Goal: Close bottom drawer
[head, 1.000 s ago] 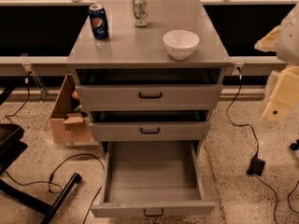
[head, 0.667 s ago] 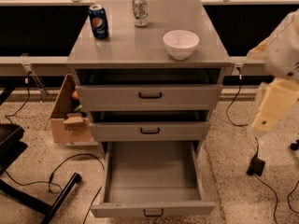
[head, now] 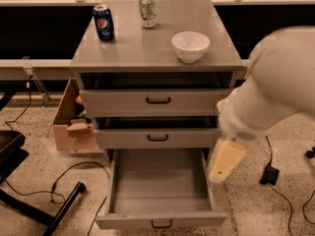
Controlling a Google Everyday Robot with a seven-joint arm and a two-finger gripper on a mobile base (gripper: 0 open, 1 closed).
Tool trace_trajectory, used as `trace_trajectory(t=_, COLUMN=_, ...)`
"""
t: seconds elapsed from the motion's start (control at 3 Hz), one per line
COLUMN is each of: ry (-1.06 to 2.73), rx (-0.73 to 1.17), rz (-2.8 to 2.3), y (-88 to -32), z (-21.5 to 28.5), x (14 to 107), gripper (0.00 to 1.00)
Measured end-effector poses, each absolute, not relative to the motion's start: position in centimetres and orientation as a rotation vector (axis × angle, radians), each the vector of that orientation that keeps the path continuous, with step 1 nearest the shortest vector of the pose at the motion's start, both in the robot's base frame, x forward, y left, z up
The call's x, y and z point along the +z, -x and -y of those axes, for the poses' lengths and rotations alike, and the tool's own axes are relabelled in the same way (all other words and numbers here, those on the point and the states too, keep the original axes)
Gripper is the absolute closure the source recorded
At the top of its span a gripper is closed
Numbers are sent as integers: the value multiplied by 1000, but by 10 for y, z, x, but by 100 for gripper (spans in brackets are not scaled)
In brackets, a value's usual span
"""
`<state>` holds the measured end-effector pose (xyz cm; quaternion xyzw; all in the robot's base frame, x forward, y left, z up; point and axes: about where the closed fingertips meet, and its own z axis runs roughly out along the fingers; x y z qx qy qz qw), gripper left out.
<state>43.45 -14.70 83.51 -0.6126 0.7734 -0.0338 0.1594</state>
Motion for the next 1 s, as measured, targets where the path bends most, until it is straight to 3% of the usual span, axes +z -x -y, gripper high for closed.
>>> trace_trajectory(t=1.0, ry=1982, rx=-136, rz=-2341, y=-411, z=114, x=607, gripper=0)
